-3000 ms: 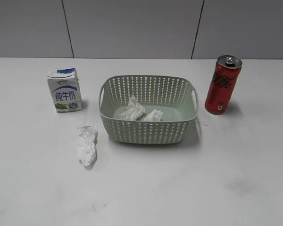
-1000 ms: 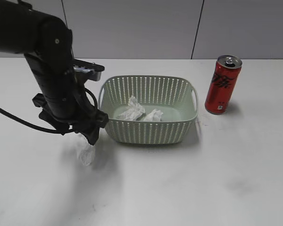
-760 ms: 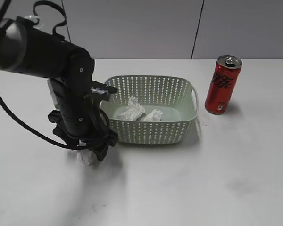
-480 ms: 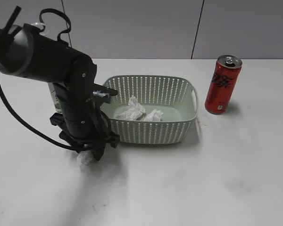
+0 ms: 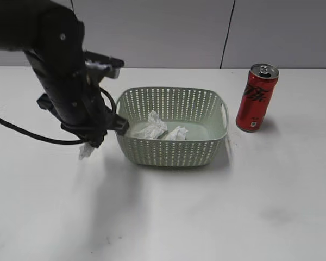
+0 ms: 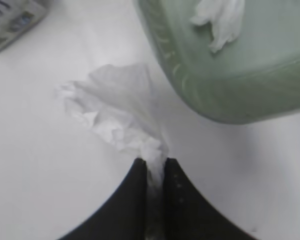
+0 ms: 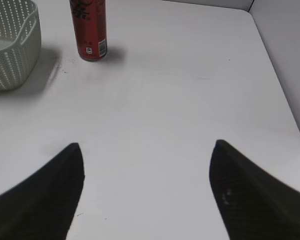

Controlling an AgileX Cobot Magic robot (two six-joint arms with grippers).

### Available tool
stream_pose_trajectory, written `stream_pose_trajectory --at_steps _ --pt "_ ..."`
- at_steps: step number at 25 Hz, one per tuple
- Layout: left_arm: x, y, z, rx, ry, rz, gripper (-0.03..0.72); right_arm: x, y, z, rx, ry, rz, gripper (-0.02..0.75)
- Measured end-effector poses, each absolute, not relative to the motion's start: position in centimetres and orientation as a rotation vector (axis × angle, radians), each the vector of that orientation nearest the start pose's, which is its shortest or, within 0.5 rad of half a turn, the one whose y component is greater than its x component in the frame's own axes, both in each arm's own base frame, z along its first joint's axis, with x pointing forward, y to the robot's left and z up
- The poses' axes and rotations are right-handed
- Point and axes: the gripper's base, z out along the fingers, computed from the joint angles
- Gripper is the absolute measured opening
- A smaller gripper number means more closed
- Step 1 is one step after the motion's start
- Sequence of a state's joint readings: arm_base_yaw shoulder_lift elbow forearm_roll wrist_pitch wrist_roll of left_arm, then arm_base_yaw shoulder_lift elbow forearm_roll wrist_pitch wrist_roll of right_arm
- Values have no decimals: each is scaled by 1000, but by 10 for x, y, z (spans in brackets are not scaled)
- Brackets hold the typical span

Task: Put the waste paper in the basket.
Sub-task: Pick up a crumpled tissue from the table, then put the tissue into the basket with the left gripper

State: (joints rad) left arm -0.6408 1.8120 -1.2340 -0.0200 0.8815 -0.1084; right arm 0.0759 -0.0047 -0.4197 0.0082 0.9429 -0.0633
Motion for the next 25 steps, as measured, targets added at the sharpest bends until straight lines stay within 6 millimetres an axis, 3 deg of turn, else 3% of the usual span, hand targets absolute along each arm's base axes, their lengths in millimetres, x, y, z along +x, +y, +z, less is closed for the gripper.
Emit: stream_pose_trajectory --at_steps 3,8,12,17,19,20,22,24,25 --pt "276 -207 235 758 2762 -175 40 8 1 264 -139 1997 18 592" --pt "279 -213 267 833 2540 -273 36 8 1 264 -138 1997 18 592" --pt "296 -232 269 825 2467 -372 34 8 1 264 -138 1997 18 592" --pt "320 -255 241 790 2499 -430 46 8 1 264 -138 1997 18 592" --pt "323 -262 231 779 2526 -456 121 8 1 264 -138 1997 18 592" --pt "323 -265 226 773 2541 -468 208 8 1 264 -138 1997 18 592" --pt "323 -268 222 765 2557 -487 464 8 1 264 -138 1997 18 592" --pt "323 -268 223 760 2562 -496 602 8 1 264 -138 1997 18 592" --pt "323 -268 225 763 2564 -499 628 8 1 264 -138 1997 18 592"
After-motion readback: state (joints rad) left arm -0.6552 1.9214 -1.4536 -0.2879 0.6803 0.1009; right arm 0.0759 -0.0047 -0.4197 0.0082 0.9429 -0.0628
